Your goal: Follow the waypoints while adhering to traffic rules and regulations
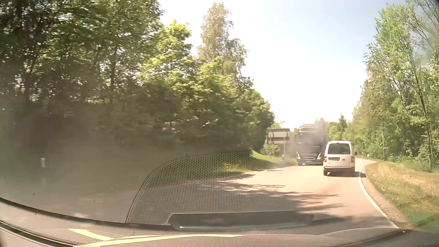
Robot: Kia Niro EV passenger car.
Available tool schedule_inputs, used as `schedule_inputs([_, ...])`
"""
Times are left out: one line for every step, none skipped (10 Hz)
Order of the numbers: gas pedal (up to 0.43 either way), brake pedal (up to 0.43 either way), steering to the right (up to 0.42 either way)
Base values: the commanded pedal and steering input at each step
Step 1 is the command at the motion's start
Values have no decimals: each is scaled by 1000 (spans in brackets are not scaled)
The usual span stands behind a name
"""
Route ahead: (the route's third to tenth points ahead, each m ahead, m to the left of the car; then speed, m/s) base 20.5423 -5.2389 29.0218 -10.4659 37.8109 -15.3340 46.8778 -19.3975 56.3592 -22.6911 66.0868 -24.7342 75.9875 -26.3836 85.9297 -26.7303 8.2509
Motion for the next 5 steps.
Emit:
schedule_inputs([150, 0, 281])
schedule_inputs([157, 0, 279])
schedule_inputs([177, 0, 277])
schedule_inputs([177, 0, 275])
schedule_inputs([189, 0, 267])
